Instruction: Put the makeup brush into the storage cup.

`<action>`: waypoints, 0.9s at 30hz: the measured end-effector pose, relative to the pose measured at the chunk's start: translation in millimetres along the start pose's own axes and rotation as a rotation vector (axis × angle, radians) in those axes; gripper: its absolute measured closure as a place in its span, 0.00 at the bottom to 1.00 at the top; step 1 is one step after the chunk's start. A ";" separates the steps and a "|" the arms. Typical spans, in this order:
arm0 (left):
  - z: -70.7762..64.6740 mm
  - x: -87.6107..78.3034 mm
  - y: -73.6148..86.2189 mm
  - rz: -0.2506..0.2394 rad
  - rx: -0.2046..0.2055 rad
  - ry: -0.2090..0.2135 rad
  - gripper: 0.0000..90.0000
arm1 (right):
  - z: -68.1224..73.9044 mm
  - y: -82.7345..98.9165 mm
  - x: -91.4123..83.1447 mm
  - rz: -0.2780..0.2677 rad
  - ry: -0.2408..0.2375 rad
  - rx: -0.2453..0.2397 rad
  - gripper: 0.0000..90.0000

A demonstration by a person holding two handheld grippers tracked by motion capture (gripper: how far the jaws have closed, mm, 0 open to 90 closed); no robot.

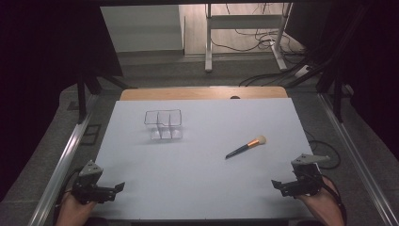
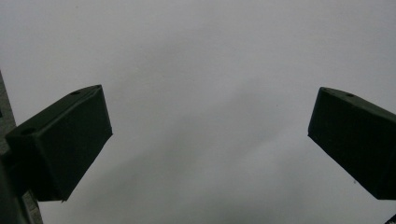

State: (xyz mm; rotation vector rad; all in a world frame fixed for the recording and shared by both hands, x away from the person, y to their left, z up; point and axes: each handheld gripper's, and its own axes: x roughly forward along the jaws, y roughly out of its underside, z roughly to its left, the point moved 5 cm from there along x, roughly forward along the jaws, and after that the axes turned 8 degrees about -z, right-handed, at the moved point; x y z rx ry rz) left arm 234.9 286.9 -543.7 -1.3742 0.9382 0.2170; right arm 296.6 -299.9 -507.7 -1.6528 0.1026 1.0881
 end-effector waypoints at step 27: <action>0.9 0.5 -0.5 0.001 -0.006 -0.008 0.00 | -1.2 -20.8 11.8 0.033 -0.032 0.019 0.00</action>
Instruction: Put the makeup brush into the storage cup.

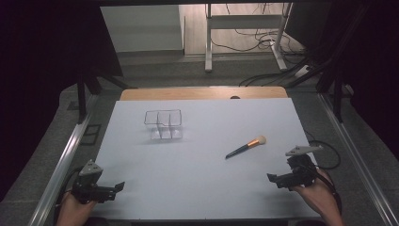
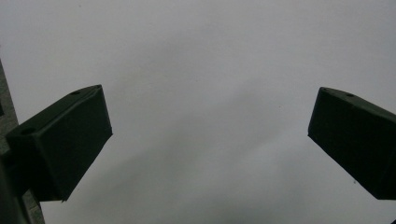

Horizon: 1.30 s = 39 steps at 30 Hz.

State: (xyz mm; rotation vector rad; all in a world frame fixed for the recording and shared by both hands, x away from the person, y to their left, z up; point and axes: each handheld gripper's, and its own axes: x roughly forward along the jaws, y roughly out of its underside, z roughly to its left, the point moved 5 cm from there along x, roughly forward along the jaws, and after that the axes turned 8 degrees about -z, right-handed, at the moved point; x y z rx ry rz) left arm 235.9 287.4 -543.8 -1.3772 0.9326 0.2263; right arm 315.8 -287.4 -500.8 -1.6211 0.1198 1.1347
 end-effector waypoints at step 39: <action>-0.7 0.5 0.3 0.012 0.001 -0.001 0.00 | -15.6 -24.6 21.9 0.082 0.019 -0.029 0.00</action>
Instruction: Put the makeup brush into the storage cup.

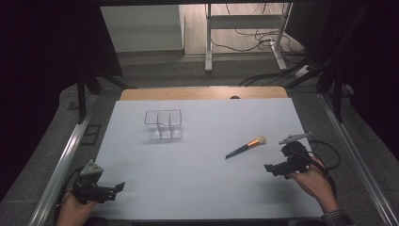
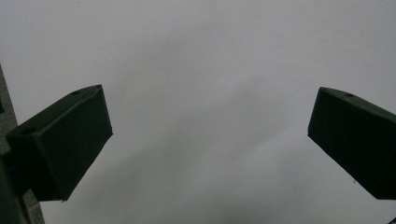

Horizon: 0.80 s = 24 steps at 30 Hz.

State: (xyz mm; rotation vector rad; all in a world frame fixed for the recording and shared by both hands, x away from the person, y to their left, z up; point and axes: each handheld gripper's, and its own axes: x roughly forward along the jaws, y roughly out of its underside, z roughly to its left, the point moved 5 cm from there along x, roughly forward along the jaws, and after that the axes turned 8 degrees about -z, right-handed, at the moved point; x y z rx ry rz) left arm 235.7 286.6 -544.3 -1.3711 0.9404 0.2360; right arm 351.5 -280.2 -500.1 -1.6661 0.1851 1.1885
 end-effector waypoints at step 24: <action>0.1 0.6 0.3 0.006 0.003 -0.004 0.00 | -7.1 -26.2 16.6 0.071 0.026 -0.057 0.00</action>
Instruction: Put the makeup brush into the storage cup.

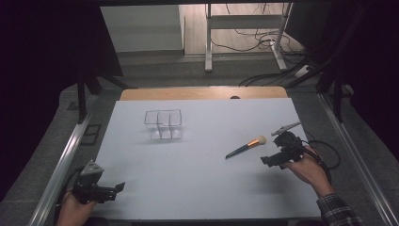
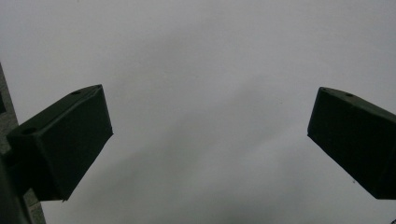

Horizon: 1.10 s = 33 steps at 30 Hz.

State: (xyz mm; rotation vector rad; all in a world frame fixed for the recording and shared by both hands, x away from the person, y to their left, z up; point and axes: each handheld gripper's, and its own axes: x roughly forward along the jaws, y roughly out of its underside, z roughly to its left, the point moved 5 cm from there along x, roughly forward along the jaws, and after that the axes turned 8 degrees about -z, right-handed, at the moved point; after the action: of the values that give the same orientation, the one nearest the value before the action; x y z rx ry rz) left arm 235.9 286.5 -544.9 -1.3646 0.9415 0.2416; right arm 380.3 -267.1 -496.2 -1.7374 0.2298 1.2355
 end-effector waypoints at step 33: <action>-1.2 0.3 -0.3 0.002 0.013 -0.007 0.00 | -3.3 -28.8 27.1 0.107 -0.017 -0.085 0.00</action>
State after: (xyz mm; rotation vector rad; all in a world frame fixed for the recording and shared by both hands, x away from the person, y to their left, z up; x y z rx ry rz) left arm 235.8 285.3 -544.8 -1.3502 0.9367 0.2410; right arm 412.9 -245.1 -501.2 -1.8065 0.2667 1.3541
